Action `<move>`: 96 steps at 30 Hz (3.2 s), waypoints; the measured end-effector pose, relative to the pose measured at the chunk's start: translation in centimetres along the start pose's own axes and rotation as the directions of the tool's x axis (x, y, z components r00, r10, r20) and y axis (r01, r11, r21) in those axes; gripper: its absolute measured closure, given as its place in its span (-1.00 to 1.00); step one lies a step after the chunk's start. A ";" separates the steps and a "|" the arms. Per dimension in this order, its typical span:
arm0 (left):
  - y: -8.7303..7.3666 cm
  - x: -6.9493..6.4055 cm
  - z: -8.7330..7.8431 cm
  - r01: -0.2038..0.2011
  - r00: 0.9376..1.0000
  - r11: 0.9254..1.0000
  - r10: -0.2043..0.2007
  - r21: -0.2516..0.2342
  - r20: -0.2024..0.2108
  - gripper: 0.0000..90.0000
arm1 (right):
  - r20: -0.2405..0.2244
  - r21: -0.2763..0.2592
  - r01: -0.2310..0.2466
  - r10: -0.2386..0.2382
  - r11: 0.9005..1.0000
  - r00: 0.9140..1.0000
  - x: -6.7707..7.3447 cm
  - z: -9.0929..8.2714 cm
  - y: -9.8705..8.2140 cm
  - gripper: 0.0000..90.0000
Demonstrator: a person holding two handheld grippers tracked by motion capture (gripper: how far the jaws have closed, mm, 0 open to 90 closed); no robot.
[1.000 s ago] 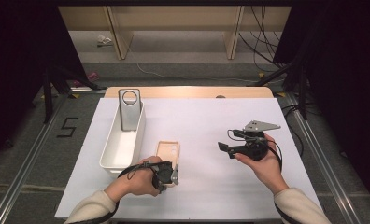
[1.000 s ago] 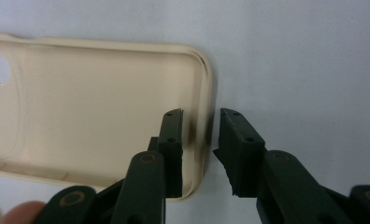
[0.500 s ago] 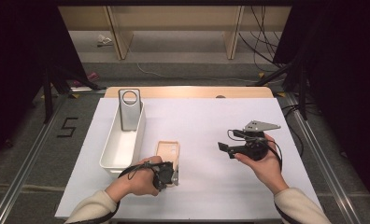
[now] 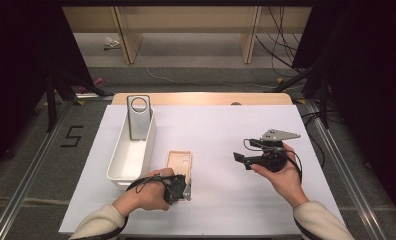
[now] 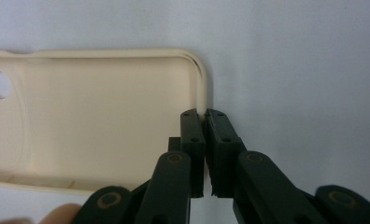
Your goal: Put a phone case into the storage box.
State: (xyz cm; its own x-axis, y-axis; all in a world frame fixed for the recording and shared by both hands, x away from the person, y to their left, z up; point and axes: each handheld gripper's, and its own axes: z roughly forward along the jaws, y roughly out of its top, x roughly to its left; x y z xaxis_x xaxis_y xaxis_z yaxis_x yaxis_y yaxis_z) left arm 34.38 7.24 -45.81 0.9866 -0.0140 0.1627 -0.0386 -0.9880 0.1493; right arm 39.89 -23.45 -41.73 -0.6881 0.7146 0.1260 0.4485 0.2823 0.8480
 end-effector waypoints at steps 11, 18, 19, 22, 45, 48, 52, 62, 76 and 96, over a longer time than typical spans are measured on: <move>0.3 -0.3 -0.4 -0.005 1.000 0.999 0.004 -0.032 -0.022 0.94 | -0.006 0.004 0.003 -0.003 1.000 1.000 0.1 0.1 0.0 -0.64; 1.0 -0.6 -1.5 -0.012 0.997 0.996 0.006 -0.084 -0.072 0.94 | -0.022 0.013 -0.007 0.007 1.000 1.000 0.6 0.5 0.1 -0.63; 1.2 -0.7 -1.5 -0.012 0.997 0.995 0.004 -0.101 -0.077 0.94 | -0.025 0.016 -0.011 0.011 1.000 1.000 0.7 0.6 0.1 -0.63; 1.5 -0.9 -1.6 -0.014 0.997 0.993 0.005 -0.115 -0.079 0.94 | -0.037 0.023 -0.009 0.010 1.000 0.999 1.3 1.0 0.3 -0.63; 3.7 -1.8 -2.2 -0.105 0.984 0.979 0.076 -0.175 -0.162 0.94 | -0.152 0.123 -0.068 0.086 0.990 0.985 4.3 6.9 1.6 -0.39; 3.8 -1.9 -2.2 -0.115 0.983 0.978 0.087 -0.172 -0.162 0.94 | -0.164 0.149 -0.081 0.106 0.985 0.981 4.0 7.8 1.6 -0.25; 4.0 -2.0 -2.2 -0.123 0.982 0.976 0.093 -0.180 -0.167 0.94 | -0.184 0.175 -0.103 0.135 0.979 0.974 3.8 8.4 1.4 -0.10; 4.1 -2.0 -2.2 -0.140 0.980 0.974 0.110 -0.177 -0.169 0.94 | -0.235 0.175 -0.144 0.184 0.974 0.954 3.7 8.2 1.6 0.47; 3.9 -1.8 -1.7 -0.115 0.982 0.973 0.081 -0.202 -0.171 0.94 | -0.296 0.155 -0.214 0.252 0.965 0.922 4.0 7.1 2.3 0.79; 2.3 -0.7 -3.2 0.002 0.971 0.889 -0.112 -0.457 -0.213 0.18 | -0.269 0.087 -0.216 0.232 0.972 0.935 3.3 4.8 3.6 0.81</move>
State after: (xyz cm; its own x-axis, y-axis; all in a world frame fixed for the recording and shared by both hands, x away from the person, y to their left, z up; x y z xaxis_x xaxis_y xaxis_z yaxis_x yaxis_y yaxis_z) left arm 33.09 5.43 -42.50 0.9282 0.1297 0.3487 -0.1045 -0.8087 0.5789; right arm 42.01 -16.99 -40.73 -0.6925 0.5613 0.4532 0.6347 0.1754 0.7526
